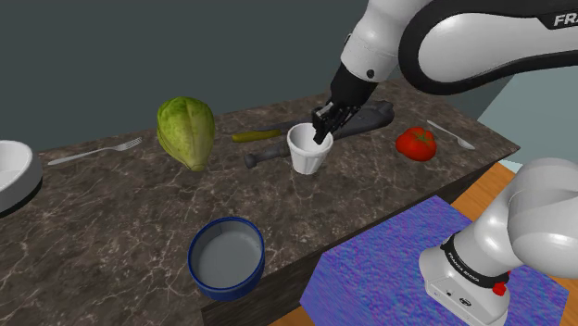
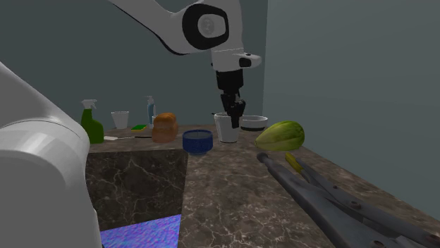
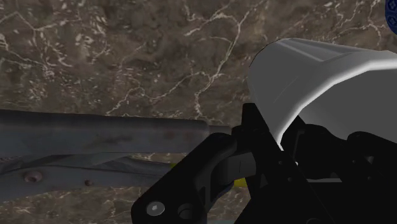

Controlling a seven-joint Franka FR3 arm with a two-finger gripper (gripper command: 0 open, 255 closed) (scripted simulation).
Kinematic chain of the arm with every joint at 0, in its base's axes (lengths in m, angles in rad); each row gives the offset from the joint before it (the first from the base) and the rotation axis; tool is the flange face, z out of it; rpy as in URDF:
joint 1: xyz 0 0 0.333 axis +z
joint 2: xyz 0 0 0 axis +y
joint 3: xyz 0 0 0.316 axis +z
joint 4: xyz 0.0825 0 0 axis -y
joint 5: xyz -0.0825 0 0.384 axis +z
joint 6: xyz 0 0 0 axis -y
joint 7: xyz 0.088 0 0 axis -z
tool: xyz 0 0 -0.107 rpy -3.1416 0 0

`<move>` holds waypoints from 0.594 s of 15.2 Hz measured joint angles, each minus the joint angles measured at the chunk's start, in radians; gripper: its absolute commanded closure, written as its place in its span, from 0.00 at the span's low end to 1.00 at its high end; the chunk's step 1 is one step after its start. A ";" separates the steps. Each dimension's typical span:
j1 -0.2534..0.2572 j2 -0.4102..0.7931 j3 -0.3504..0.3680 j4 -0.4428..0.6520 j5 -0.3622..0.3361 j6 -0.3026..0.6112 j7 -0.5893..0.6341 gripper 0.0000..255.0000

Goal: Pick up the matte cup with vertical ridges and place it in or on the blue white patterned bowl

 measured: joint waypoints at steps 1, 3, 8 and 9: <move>0.000 -0.006 -0.001 0.006 -0.001 -0.013 0.001 1.00; -0.001 -0.014 -0.002 0.032 -0.004 -0.045 0.008 1.00; -0.005 -0.022 -0.009 0.086 -0.013 -0.107 0.012 1.00; -0.001 -0.023 0.001 0.090 -0.010 -0.111 0.025 1.00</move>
